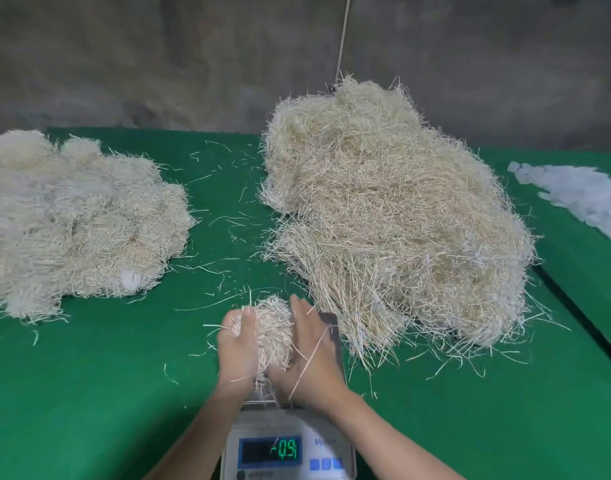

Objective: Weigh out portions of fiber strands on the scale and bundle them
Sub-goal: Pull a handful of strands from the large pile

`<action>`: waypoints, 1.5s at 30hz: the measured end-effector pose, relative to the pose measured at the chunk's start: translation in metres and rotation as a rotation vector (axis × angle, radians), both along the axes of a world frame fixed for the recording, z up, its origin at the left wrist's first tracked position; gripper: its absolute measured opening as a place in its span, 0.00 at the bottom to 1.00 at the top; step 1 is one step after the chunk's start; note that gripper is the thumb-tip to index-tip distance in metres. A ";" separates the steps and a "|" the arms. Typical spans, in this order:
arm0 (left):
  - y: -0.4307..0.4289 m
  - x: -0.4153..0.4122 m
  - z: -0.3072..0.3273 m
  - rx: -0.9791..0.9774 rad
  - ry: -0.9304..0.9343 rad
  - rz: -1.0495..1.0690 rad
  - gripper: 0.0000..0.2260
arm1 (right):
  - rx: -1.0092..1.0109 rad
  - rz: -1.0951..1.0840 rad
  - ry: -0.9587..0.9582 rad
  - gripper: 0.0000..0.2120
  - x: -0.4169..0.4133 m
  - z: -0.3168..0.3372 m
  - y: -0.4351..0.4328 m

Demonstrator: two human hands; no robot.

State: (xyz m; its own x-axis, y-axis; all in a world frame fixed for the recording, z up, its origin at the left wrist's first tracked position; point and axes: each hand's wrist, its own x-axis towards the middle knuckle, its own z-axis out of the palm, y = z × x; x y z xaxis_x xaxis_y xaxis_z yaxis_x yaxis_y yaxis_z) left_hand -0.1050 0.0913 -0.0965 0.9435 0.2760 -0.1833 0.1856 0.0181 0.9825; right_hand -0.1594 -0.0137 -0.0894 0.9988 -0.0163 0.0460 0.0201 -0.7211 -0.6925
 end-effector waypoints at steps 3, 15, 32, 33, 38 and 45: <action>-0.006 0.003 0.003 -0.194 0.089 -0.106 0.09 | -0.008 0.048 -0.016 0.39 0.010 -0.002 -0.004; 0.033 0.017 0.016 0.325 -0.135 -0.515 0.14 | -0.391 0.040 0.318 0.35 0.049 -0.004 -0.045; 0.036 0.013 0.011 0.329 -0.120 -0.222 0.13 | 0.195 0.125 0.291 0.28 0.032 0.030 -0.097; 0.036 0.013 0.013 0.305 -0.133 -0.195 0.13 | 0.210 0.105 0.265 0.25 0.032 0.035 -0.101; 0.033 0.017 0.030 0.139 -0.197 -0.021 0.14 | 0.270 -0.086 0.062 0.21 0.032 0.051 -0.110; 0.029 0.017 0.049 0.071 -0.263 0.021 0.14 | -0.114 -0.161 -0.095 0.18 0.045 0.082 -0.111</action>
State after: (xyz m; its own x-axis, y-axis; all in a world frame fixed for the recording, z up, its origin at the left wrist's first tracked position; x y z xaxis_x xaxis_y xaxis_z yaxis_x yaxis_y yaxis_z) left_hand -0.0884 0.1202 -0.0476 0.9502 0.2990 0.0881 -0.0761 -0.0515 0.9958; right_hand -0.1140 -0.1247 -0.0076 0.9748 -0.1651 0.1501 -0.0410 -0.7936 -0.6071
